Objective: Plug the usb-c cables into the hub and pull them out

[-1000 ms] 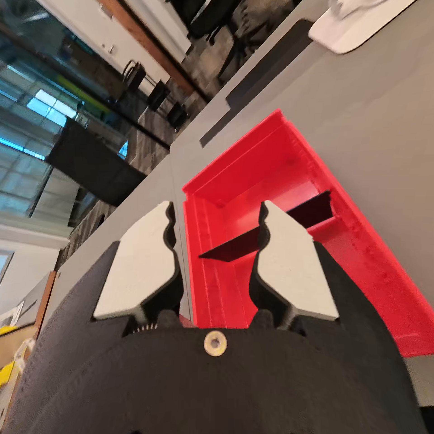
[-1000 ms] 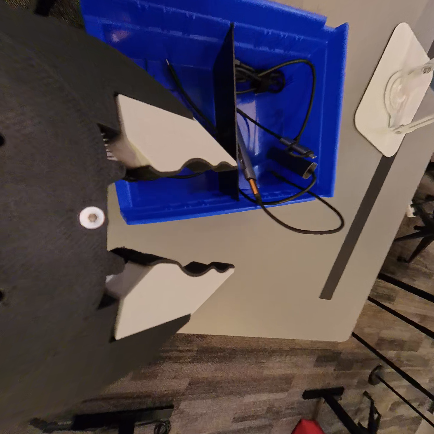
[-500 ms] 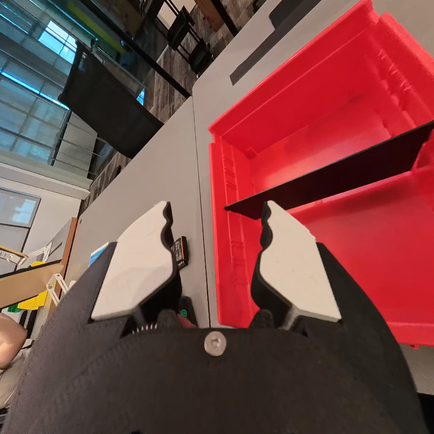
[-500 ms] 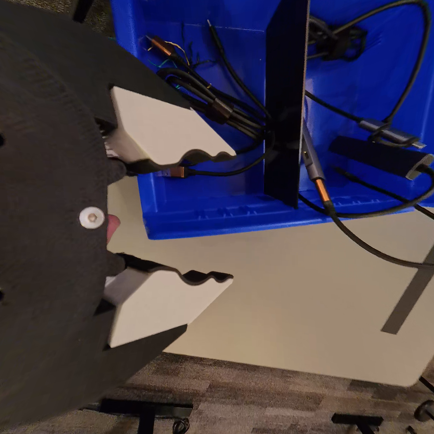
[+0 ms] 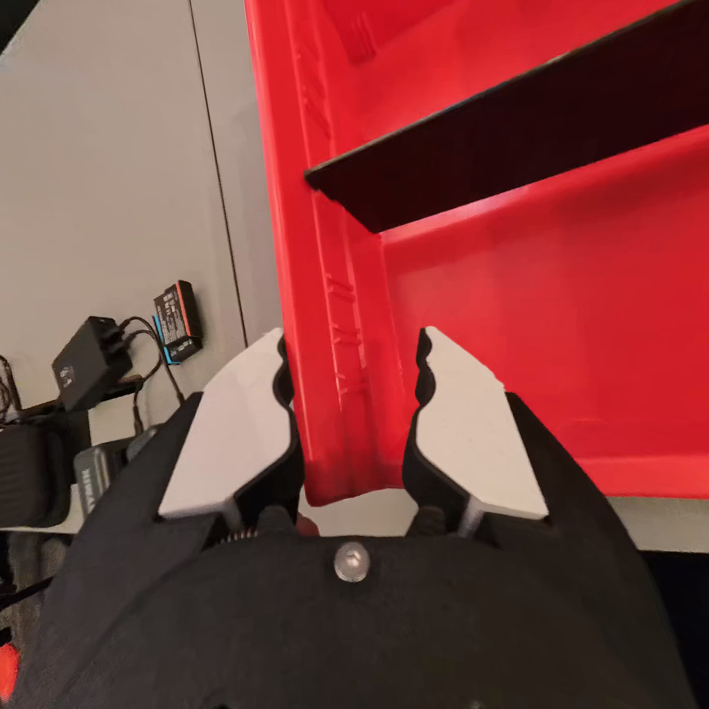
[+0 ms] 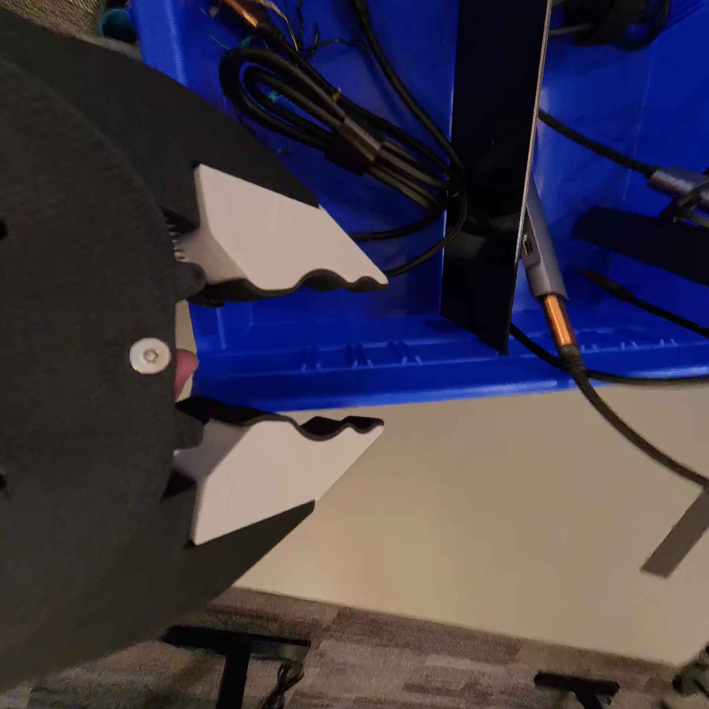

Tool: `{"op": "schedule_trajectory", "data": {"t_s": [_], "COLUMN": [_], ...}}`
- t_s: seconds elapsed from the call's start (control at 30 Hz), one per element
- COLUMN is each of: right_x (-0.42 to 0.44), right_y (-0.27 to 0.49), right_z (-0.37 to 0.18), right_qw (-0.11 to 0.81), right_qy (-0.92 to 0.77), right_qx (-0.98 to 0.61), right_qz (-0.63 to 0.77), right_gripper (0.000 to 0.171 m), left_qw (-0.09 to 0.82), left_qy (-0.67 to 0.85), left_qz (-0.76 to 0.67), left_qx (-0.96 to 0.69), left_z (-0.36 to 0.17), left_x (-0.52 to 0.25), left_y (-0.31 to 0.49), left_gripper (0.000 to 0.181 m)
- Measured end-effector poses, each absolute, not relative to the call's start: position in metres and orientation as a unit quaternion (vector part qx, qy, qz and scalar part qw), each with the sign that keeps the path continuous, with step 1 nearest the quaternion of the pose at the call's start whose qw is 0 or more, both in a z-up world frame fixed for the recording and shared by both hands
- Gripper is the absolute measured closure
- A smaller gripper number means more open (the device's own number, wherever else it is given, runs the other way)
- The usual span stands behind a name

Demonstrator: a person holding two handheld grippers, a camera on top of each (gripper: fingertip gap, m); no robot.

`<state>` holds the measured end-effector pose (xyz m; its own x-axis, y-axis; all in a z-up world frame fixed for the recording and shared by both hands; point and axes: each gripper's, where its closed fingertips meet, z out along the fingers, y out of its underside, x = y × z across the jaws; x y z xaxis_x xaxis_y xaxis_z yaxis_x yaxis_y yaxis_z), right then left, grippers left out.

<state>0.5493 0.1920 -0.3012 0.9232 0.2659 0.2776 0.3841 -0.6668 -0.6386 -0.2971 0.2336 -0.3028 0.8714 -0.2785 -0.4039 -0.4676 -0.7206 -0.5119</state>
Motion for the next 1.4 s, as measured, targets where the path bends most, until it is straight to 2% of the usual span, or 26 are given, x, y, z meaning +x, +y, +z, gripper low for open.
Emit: {"op": "schedule_trajectory", "data": {"t_s": [0.1, 0.17, 0.2, 0.33, 0.37, 0.4, 0.43, 0.47, 0.6, 0.8, 0.87, 1.0, 1.13, 1.2, 1.3, 1.4], "right_x": [0.566, 0.572, 0.575, 0.577, 0.573, 0.568, 0.562, 0.557, 0.555, 0.548, 0.547, 0.538, 0.526, 0.519, 0.503, 0.491], "right_y": [0.193, 0.197, 0.198, 0.197, 0.195, 0.193, 0.193, 0.195, 0.196, 0.193, 0.193, 0.191, 0.192, 0.192, 0.192, 0.194], "right_z": [-0.300, -0.285, -0.281, -0.298, -0.309, -0.319, -0.324, -0.324, -0.324, -0.324, -0.324, -0.323, -0.322, -0.321, -0.320, -0.320], "right_qw": [0.361, 0.398, 0.412, 0.383, 0.360, 0.341, 0.337, 0.345, 0.351, 0.350, 0.350, 0.353, 0.362, 0.365, 0.370, 0.372], "right_qy": [-0.177, -0.167, -0.158, -0.157, -0.167, -0.179, -0.187, -0.188, -0.188, -0.192, -0.191, -0.195, -0.200, -0.202, -0.211, -0.216], "right_qx": [-0.907, -0.892, -0.888, -0.906, -0.916, -0.922, -0.922, -0.919, -0.917, -0.917, -0.917, -0.914, -0.908, -0.906, -0.901, -0.899], "right_qz": [-0.125, -0.134, -0.126, -0.082, -0.064, -0.045, -0.029, -0.015, -0.005, 0.016, 0.021, 0.040, 0.062, 0.070, 0.084, 0.086], "right_gripper": [0.109, 0.118, 0.116, 0.108, 0.109, 0.113, 0.117, 0.126, 0.143, 0.150, 0.151, 0.156, 0.163, 0.165, 0.164, 0.162], "left_qw": [0.320, 0.319, 0.322, 0.322, 0.319, 0.313, 0.315, 0.316, 0.319, 0.322, 0.325, 0.336, 0.337, 0.344, 0.363, 0.362], "left_qy": [0.204, 0.195, 0.192, 0.184, 0.186, 0.191, 0.190, 0.190, 0.197, 0.201, 0.197, 0.193, 0.188, 0.174, 0.146, 0.148], "left_qz": [0.166, 0.180, 0.191, 0.197, 0.187, 0.169, 0.162, 0.170, 0.161, 0.163, 0.164, 0.133, 0.104, 0.089, 0.066, 0.030], "left_qx": [-0.910, -0.910, -0.907, -0.907, -0.910, -0.915, -0.916, -0.914, -0.913, -0.911, -0.910, -0.912, -0.917, -0.918, -0.918, -0.920], "left_z": [-0.302, -0.304, -0.304, -0.306, -0.310, -0.315, -0.318, -0.318, -0.318, -0.318, -0.318, -0.320, -0.322, -0.321, -0.316, -0.316], "left_x": [-0.305, -0.313, -0.317, -0.327, -0.326, -0.322, -0.320, -0.321, -0.318, -0.317, -0.318, -0.311, -0.307, -0.310, -0.317, -0.311], "left_y": [0.237, 0.239, 0.240, 0.243, 0.243, 0.243, 0.244, 0.246, 0.247, 0.247, 0.248, 0.251, 0.252, 0.253, 0.254, 0.251], "left_gripper": [0.134, 0.127, 0.123, 0.117, 0.123, 0.134, 0.138, 0.136, 0.140, 0.141, 0.139, 0.117, 0.106, 0.114, 0.146, 0.151]}}
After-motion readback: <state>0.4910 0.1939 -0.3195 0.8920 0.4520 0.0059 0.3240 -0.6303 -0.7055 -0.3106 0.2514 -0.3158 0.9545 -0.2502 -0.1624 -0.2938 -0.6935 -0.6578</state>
